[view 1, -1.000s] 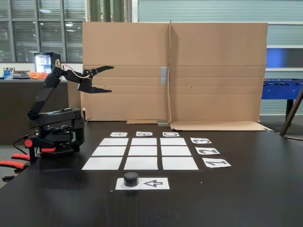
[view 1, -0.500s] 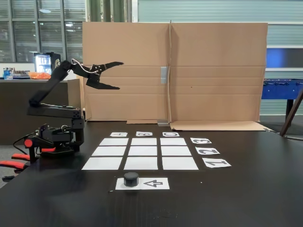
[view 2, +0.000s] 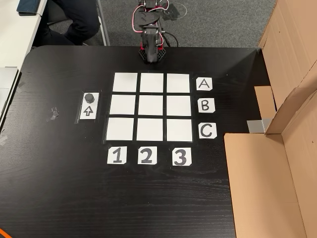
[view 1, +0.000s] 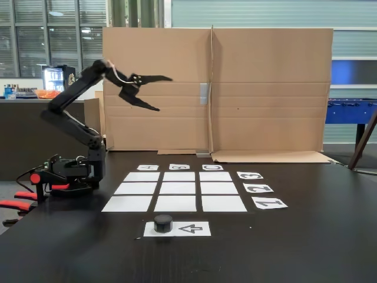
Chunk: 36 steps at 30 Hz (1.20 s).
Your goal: Pick up a new token and place it in the grid on square A2.
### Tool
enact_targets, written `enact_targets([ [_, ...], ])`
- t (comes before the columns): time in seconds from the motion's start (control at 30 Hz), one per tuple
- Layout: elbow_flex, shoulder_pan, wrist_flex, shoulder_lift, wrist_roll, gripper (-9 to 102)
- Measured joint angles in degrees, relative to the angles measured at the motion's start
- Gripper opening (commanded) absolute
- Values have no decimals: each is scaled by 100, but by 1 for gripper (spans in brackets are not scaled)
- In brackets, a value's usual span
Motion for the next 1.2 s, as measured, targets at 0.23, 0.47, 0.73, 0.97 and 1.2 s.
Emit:
enact_targets([
  [0.23,-1072,580,413,-1547,0,46],
  [0.47,-1600,1037,668,-2522,0,46],
  [0.73,-1608,1485,712,-3129,0,46],
  [0.97,-1635,1854,712,-3709,-53,46],
  [1.2,-1740,2373,712,-4351,-88,46],
])
